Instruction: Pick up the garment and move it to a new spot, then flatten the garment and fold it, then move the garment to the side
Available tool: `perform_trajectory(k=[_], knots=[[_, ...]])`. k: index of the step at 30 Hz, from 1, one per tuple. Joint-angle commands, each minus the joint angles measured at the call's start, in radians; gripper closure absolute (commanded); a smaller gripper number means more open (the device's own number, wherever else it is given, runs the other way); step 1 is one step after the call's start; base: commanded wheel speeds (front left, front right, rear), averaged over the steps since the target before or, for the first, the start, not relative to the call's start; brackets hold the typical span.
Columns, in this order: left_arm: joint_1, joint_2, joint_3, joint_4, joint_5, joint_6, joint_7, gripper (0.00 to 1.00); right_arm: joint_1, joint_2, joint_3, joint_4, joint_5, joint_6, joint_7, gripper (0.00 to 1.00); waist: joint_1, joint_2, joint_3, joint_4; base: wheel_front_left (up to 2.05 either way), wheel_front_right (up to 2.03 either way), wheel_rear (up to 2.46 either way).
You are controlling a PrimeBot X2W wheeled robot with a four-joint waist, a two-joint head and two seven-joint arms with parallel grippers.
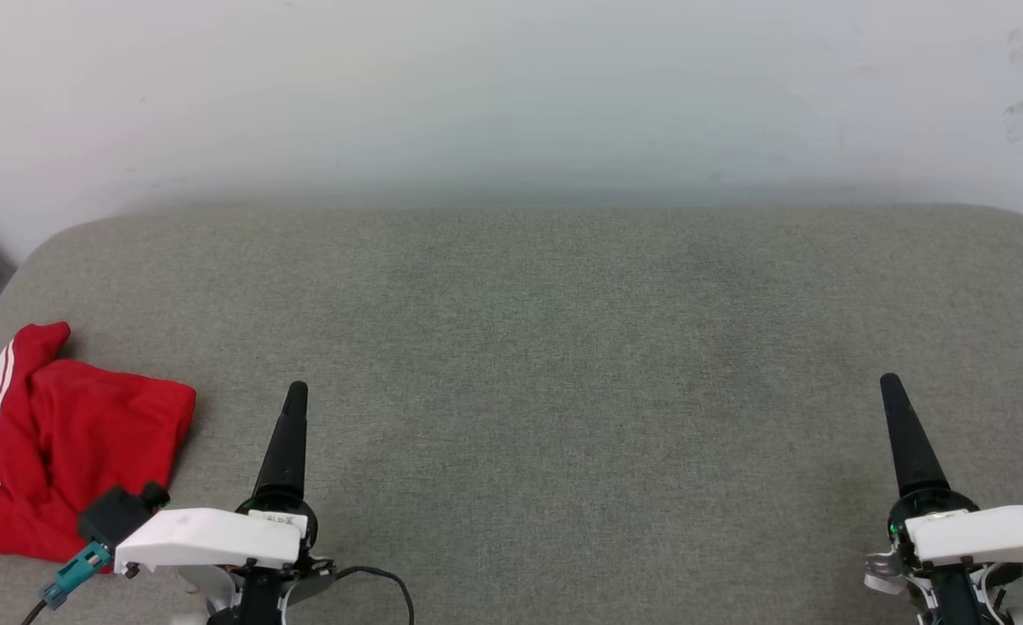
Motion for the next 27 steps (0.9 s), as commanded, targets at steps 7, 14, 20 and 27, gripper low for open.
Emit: perform_trajectory(k=[7, 14, 20, 27], knots=[[-0.027, 0.003, -0.043, -0.028, 0.250, 0.023, -0.035, 0.00, 0.003, -0.007, 0.017, -0.034, -0.300, 0.000, -0.038, 0.00, 0.0000, -0.0001, -0.003, 0.002, 0.00, 0.00, 0.00], [-0.021, 0.003, -0.069, -0.022, 0.414, 0.043, -0.059, 0.00, 0.007, -0.001, 0.021, -0.040, -0.476, 0.000, -0.048, 0.00, 0.0000, -0.0001, -0.005, 0.002, 0.00, 0.00, 0.00], [-0.021, 0.003, -0.082, -0.007, 0.529, 0.061, -0.080, 0.00, 0.012, 0.005, 0.017, -0.052, -0.610, 0.000, -0.044, 0.00, 0.0000, -0.0001, -0.007, 0.003, 0.00, 0.00, 0.00], [-0.024, 0.008, -0.097, 0.004, 0.631, 0.073, -0.101, 0.00, 0.014, 0.010, 0.023, -0.060, -0.730, 0.000, -0.041, 0.00, 0.0000, -0.0001, -0.009, 0.003, 0.00, 0.00, 0.00]])
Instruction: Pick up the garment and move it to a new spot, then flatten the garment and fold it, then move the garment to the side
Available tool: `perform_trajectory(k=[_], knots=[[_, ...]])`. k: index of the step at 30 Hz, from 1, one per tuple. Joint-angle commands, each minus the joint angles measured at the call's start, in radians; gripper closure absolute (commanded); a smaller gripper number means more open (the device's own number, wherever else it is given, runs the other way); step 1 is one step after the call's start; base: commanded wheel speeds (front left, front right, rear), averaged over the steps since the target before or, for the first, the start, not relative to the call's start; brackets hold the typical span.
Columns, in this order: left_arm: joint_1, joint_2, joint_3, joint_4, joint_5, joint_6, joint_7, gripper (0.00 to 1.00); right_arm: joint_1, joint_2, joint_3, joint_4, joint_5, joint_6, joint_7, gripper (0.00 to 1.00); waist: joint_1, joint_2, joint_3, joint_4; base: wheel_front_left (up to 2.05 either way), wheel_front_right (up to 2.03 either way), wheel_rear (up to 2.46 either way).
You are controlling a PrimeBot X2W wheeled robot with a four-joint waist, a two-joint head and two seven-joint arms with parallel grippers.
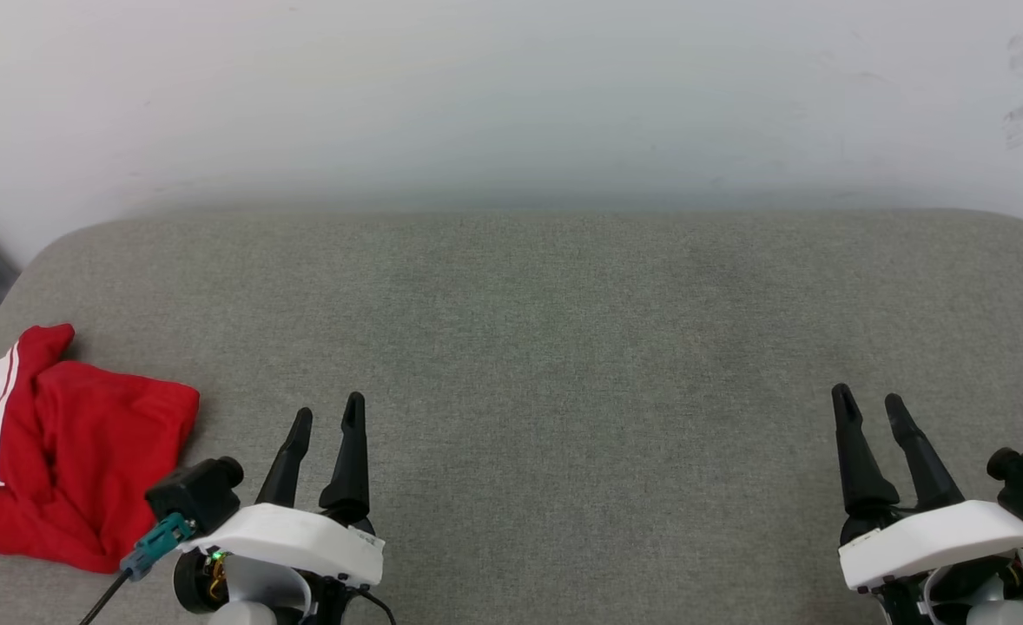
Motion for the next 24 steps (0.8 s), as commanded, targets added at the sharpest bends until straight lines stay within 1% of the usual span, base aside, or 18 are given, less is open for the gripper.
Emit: perform_trajectory(k=[1, 13, 24], knots=[[-0.021, 0.006, -0.007, -0.007, 0.040, 0.005, -0.012, 0.00, -0.003, 0.002, 0.003, -0.016, -0.044, 0.000, -0.001, 0.00, 0.0000, -0.0001, 0.000, 0.000, 0.00, 0.00, 0.00], [-0.027, 0.013, -0.026, -0.004, 0.179, 0.027, -0.044, 0.00, 0.008, 0.007, -0.016, -0.029, -0.213, 0.000, 0.009, 0.00, 0.0000, -0.0001, -0.001, 0.004, 0.00, 0.00, 0.00], [-0.030, 0.018, -0.047, 0.017, 0.286, 0.042, -0.070, 0.00, 0.016, 0.010, -0.022, -0.042, -0.325, 0.000, 0.012, 0.00, 0.0000, -0.0001, -0.002, 0.004, 0.00, 0.00, 0.00]])
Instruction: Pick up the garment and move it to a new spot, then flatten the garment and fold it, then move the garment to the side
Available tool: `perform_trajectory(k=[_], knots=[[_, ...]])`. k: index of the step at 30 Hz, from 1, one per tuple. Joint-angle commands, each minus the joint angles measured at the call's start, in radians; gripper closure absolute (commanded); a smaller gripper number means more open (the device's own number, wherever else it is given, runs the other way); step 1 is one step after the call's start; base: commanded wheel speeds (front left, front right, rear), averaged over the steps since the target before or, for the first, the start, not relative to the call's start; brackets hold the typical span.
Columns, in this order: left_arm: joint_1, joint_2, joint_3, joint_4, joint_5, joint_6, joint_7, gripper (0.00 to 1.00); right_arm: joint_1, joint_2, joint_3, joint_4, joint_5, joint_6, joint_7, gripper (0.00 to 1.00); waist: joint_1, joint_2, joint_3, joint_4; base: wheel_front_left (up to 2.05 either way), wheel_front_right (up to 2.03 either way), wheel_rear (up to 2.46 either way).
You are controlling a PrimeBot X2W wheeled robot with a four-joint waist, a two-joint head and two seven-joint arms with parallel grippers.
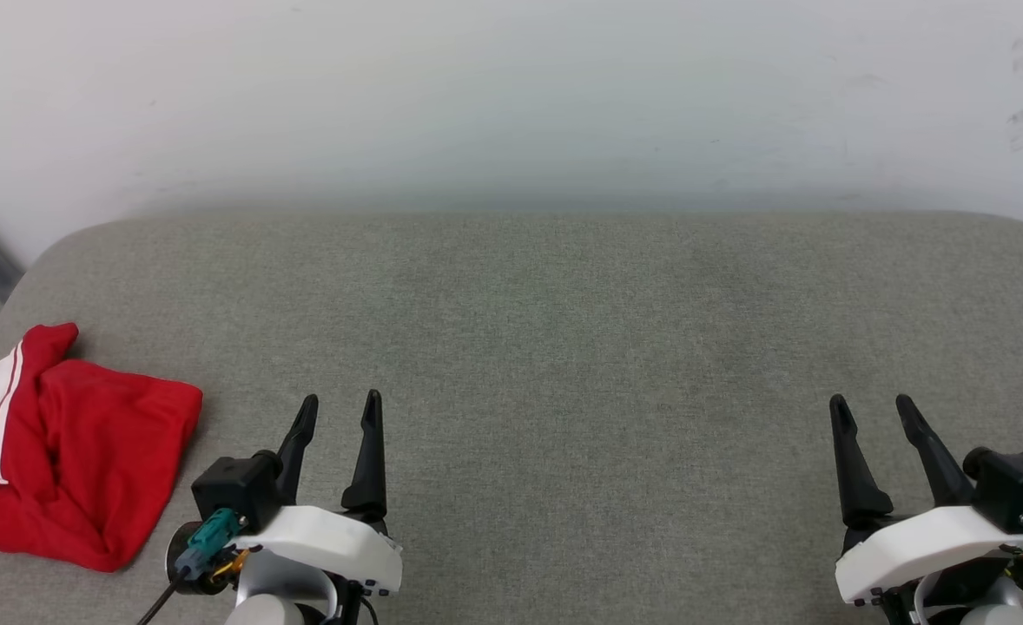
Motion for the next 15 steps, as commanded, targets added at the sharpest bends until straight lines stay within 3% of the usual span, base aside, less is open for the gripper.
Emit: perform_trajectory(k=[1, 15], knots=[[-0.015, 0.006, -0.005, 0.003, 0.031, 0.007, -0.011, 0.00, 0.000, 0.003, 0.000, -0.013, -0.028, 0.000, -0.003, 0.00, 0.0000, -0.0001, 0.000, -0.001, 0.00, 0.00, 0.00], [-0.019, 0.006, -0.020, 0.028, 0.132, 0.022, -0.039, 0.00, 0.015, 0.003, -0.002, -0.029, -0.112, 0.000, -0.016, 0.00, 0.0000, -0.0001, -0.004, -0.001, 0.00, 0.00, 0.00]])
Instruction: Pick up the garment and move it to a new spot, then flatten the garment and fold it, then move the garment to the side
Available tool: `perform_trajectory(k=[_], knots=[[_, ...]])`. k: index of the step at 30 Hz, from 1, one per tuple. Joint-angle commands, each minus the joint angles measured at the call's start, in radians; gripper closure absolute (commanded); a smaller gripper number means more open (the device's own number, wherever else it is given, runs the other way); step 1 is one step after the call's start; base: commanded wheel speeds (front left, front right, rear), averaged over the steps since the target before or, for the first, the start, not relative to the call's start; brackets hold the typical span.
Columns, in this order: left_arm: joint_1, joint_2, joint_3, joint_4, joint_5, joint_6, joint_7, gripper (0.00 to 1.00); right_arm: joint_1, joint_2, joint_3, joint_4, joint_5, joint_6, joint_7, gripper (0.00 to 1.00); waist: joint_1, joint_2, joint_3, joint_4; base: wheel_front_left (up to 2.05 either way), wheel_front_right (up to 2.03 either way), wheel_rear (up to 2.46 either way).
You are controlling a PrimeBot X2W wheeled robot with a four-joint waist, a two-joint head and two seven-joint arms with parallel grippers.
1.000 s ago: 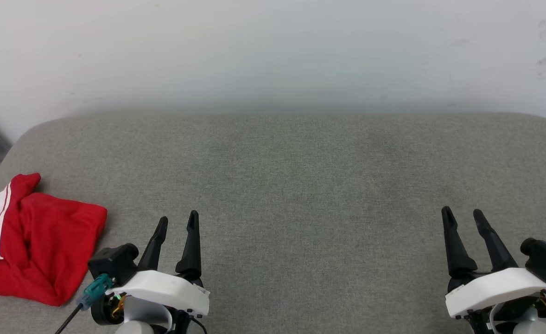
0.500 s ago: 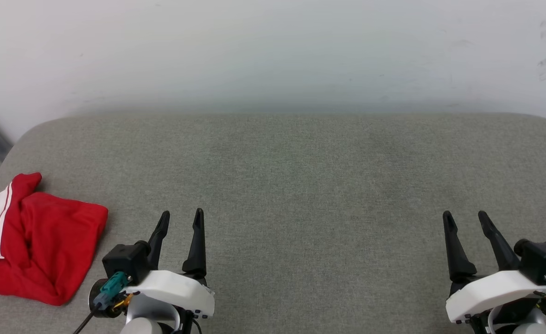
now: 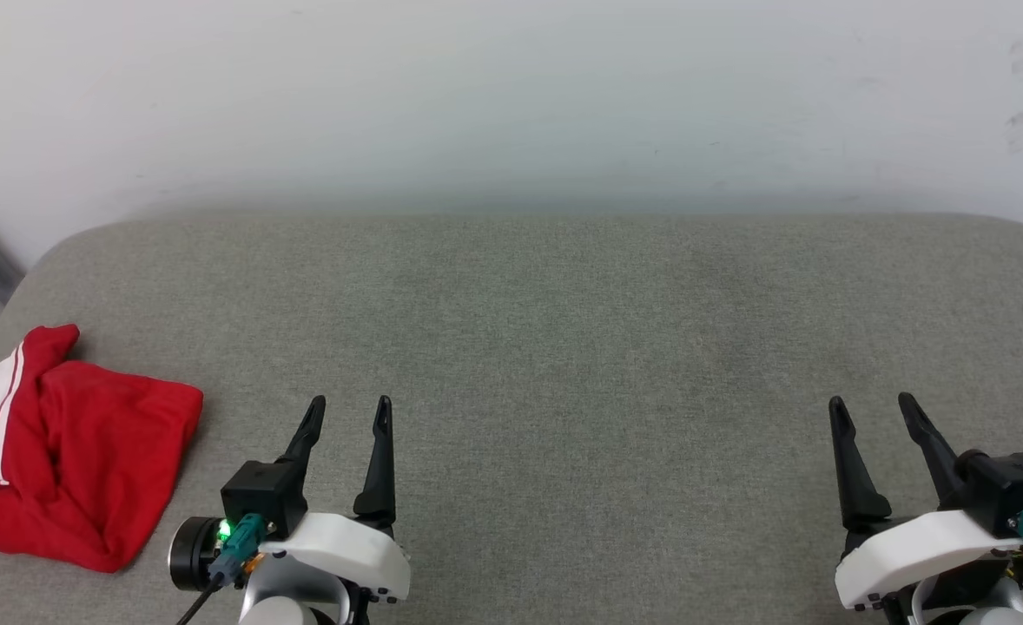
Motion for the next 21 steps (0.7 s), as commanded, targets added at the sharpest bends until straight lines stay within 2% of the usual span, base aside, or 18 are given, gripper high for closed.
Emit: perform_trajectory(k=[1, 21], knots=[[-0.014, 0.006, -0.003, -0.002, 0.022, 0.004, -0.009, 0.00, 0.006, 0.003, -0.002, -0.012, -0.021, 0.000, -0.009, 0.00, 0.0000, 0.0000, 0.000, 0.000, 0.00, 0.00, 0.00], [-0.019, 0.001, -0.017, 0.024, 0.137, 0.000, -0.046, 0.00, 0.013, 0.004, -0.012, -0.010, -0.096, 0.000, -0.045, 0.00, 0.0000, 0.0000, -0.008, 0.005, 0.00, 0.00, 0.00]])
